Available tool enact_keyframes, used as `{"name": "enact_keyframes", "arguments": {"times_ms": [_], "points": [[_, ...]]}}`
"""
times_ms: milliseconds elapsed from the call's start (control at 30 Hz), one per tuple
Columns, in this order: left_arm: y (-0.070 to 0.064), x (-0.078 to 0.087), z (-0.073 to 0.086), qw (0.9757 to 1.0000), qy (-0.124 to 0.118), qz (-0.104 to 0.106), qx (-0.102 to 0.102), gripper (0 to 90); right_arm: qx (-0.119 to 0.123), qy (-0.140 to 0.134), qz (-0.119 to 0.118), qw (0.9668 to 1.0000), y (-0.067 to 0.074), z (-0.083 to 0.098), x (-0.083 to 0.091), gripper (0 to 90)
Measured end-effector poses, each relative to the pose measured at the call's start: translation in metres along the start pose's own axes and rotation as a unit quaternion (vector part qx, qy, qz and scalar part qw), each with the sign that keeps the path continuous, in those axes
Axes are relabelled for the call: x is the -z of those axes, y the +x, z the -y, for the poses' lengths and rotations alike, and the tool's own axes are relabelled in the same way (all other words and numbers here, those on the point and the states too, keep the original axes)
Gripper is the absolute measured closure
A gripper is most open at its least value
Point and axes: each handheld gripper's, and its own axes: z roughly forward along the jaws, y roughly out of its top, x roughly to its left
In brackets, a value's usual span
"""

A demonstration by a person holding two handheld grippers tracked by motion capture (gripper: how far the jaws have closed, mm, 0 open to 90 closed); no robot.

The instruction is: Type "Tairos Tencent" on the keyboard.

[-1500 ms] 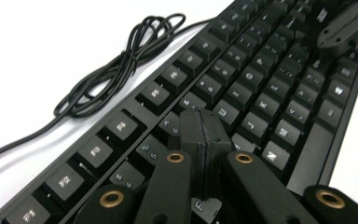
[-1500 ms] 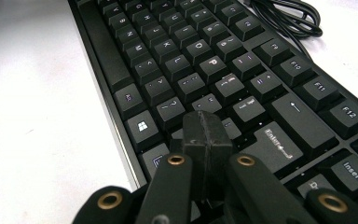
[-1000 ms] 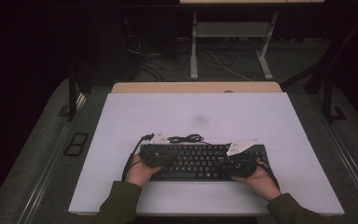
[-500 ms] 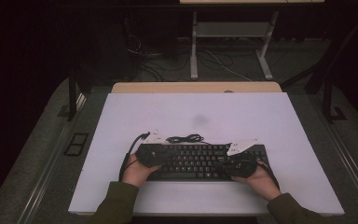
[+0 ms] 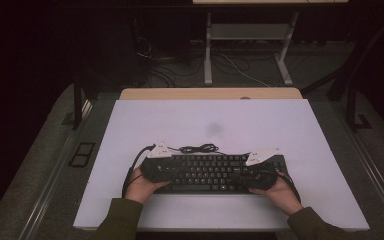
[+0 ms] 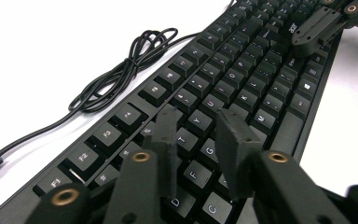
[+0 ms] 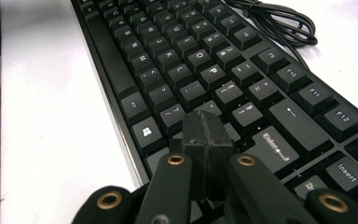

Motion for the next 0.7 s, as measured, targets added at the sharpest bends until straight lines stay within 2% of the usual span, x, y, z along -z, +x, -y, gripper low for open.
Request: {"name": "enact_keyframes", "arguments": {"times_ms": [200,467,700], "points": [[-0.003,0.005,0.003,0.9999,-0.011,0.0,0.0,54.3,-0.005,-0.014,0.001,0.9999,0.0,-0.003,0.003,78.6],[-0.003,0.012,0.006,0.9996,-0.027,-0.009,0.003,38.6,-0.013,-0.053,-0.002,0.9985,-0.001,-0.009,0.008,50.4],[-0.004,0.018,0.011,0.9994,-0.031,-0.016,0.008,34.2,-0.017,-0.071,-0.001,0.9973,-0.001,-0.014,0.008,35.9]]}}
